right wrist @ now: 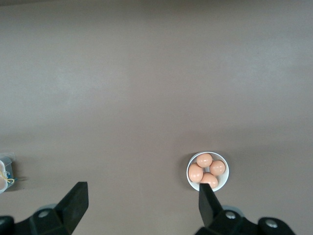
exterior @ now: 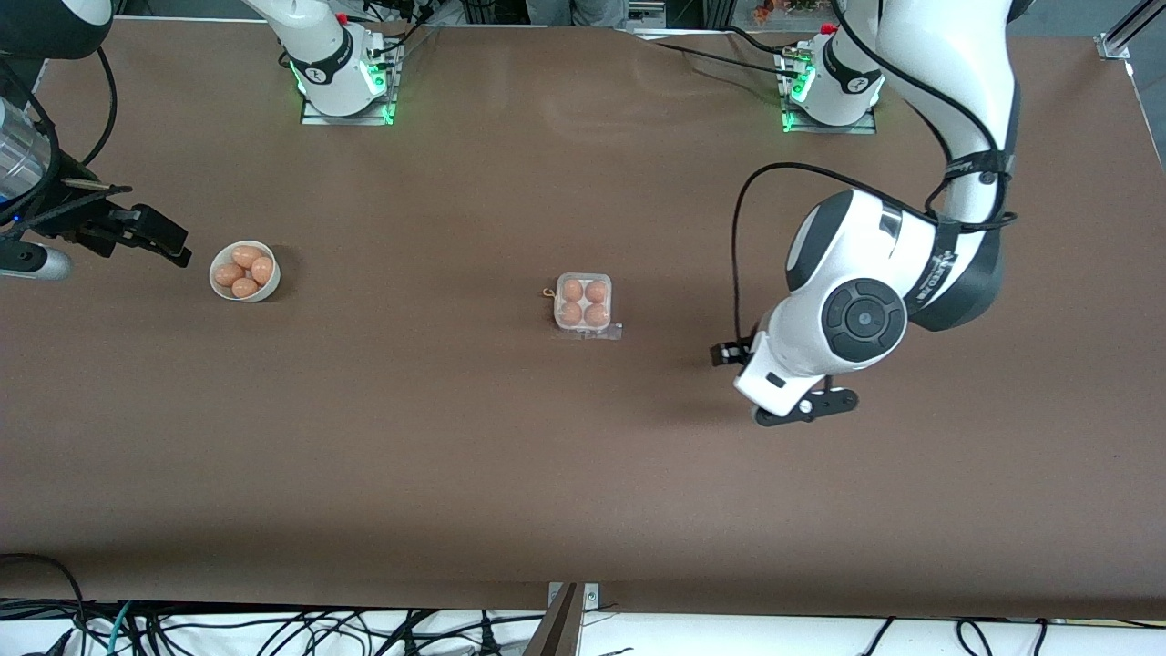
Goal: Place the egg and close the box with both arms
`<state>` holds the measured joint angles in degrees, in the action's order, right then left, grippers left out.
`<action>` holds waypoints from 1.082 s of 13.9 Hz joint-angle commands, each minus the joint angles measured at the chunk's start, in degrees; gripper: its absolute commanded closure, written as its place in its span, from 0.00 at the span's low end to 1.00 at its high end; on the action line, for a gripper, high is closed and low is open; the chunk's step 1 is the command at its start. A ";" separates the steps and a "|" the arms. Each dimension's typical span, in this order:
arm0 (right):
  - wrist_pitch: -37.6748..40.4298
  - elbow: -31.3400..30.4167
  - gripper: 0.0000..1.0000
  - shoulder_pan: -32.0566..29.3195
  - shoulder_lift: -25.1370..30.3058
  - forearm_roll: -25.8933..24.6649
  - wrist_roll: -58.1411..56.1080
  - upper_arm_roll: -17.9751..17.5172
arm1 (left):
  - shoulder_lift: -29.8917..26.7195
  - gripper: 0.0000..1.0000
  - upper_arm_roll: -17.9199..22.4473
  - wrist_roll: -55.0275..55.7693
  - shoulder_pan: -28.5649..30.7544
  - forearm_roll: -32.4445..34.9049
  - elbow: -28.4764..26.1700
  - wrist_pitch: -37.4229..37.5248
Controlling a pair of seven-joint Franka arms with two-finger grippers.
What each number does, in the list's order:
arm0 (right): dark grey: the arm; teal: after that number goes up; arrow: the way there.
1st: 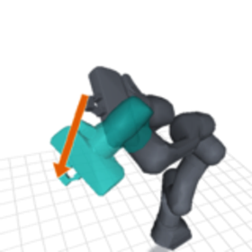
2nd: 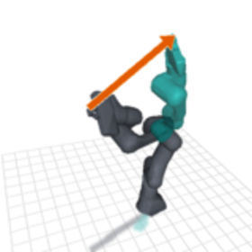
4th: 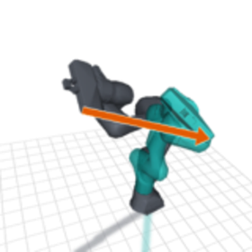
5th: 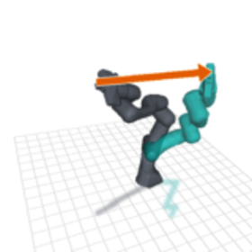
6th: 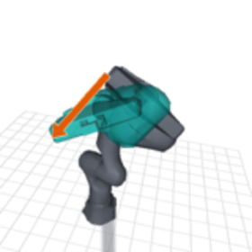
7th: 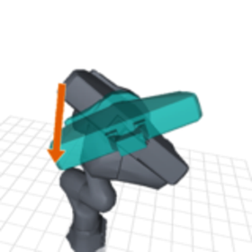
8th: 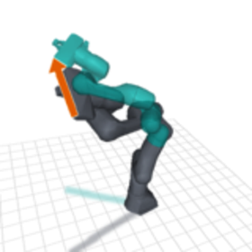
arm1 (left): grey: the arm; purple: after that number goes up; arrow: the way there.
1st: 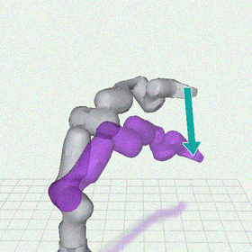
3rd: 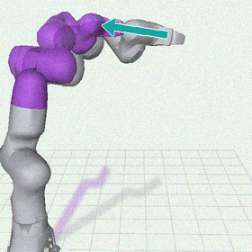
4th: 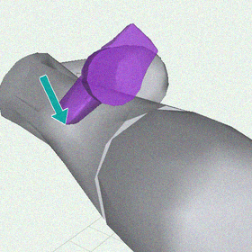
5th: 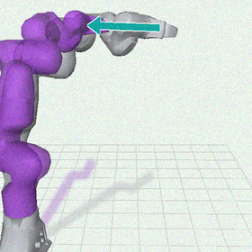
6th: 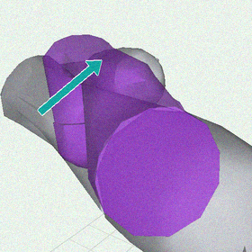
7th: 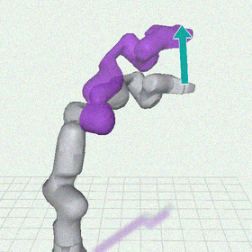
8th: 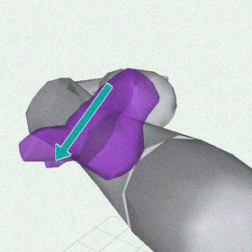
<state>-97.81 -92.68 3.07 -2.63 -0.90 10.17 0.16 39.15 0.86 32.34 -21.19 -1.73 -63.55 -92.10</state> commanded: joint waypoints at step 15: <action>0.52 1.01 0.00 -0.52 -0.18 -0.86 0.55 -0.77 | -22.69 0.00 2.04 -31.18 20.30 5.77 -13.86 1.05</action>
<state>-97.81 -92.59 3.08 -2.64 -0.91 10.17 0.04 22.21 3.76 4.34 -3.15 2.75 -70.14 -89.76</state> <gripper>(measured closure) 0.000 0.000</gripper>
